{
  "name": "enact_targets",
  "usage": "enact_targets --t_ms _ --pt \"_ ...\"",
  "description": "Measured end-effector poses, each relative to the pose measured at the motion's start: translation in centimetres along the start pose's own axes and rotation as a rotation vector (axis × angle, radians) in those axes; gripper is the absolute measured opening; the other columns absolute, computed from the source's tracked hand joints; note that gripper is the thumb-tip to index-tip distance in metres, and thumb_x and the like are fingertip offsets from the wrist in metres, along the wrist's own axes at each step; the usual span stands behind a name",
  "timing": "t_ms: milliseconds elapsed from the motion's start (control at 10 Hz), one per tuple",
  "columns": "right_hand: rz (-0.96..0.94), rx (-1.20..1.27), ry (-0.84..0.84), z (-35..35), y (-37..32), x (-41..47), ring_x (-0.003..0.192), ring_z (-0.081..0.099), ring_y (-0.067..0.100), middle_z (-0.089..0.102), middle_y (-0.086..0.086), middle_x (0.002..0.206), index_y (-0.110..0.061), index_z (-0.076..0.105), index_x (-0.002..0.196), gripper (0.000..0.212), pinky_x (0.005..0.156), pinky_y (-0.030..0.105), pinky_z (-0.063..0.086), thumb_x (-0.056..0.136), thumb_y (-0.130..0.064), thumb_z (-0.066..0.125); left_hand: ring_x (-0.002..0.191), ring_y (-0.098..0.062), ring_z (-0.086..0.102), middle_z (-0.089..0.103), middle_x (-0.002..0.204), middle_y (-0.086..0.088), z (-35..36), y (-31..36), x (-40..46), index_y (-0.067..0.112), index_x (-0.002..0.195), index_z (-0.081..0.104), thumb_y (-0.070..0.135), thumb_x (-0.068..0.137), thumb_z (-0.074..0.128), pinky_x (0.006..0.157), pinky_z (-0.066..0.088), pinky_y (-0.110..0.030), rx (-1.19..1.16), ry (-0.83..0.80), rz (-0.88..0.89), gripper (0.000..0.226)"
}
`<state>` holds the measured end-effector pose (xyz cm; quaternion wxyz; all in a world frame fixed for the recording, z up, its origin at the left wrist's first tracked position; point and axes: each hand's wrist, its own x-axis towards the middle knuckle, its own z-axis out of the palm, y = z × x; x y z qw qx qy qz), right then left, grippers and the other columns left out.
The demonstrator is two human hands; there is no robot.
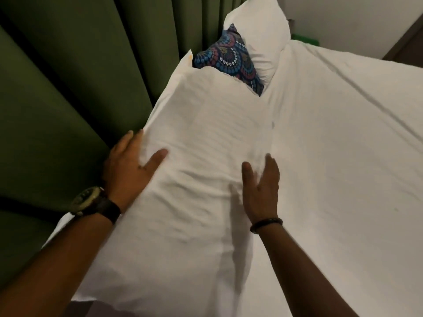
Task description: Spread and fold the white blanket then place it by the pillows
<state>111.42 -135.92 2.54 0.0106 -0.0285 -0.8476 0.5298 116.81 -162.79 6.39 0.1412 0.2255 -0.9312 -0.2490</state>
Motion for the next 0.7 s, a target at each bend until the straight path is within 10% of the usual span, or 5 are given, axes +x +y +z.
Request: enact_targets --t_ms 200,300,400,600,700 --pt "-0.445 -0.582 -0.338 2.2 0.4 4.7 0.150 -0.006 0.014 -0.001 -0.011 0.163 -0.042 0.012 0.151 0.075 0.117 0.052 0.004 0.086 -0.079 0.022 0.153 -0.019 0.003 0.010 0.166 0.007 3.2 2.4 -1.9 0.043 0.152 0.024 0.085 0.082 0.018 0.116 0.010 -0.062 0.295 -0.239 0.357 0.082" --pt "0.084 -0.634 -0.361 0.4 3.8 6.7 0.150 -0.003 0.023 -0.007 -0.008 0.163 -0.039 -0.003 0.153 0.087 0.116 0.059 0.007 0.081 -0.084 0.017 0.153 -0.017 -0.003 0.001 0.166 0.009 4.2 0.6 -2.9 0.043 0.155 0.012 0.089 0.075 0.015 0.118 0.010 -0.062 0.331 -0.305 0.238 0.092" --pt "0.106 -0.592 -0.352 -2.6 3.7 5.9 0.150 0.001 0.021 0.004 -0.003 0.164 -0.029 0.007 0.155 0.087 0.117 0.054 0.012 0.085 -0.080 0.021 0.153 -0.017 -0.001 0.001 0.166 0.008 3.3 0.6 -3.1 0.041 0.155 0.011 0.095 0.070 0.010 0.120 0.010 -0.058 0.299 -0.316 0.178 0.100" --pt "-0.364 -0.104 0.178 -13.4 -9.8 4.1 0.121 0.055 0.028 0.065 0.013 0.124 -0.008 0.069 0.112 0.050 0.098 0.028 0.036 0.097 -0.050 0.045 0.153 -0.018 -0.001 0.003 0.167 0.005 -0.2 6.0 -2.9 0.034 0.157 0.012 0.097 0.058 0.005 0.122 0.005 -0.048 0.357 -0.382 0.140 0.117" --pt "-0.683 0.124 0.466 -24.0 -20.4 1.9 0.086 0.068 0.019 0.072 -0.005 0.084 -0.028 0.073 0.081 0.062 0.075 0.018 0.043 0.095 -0.067 0.028 0.153 -0.019 -0.001 0.008 0.166 0.002 -2.4 13.2 -0.9 0.024 0.157 0.019 0.092 0.058 0.000 0.123 0.007 -0.046 0.367 -0.286 0.285 0.122"
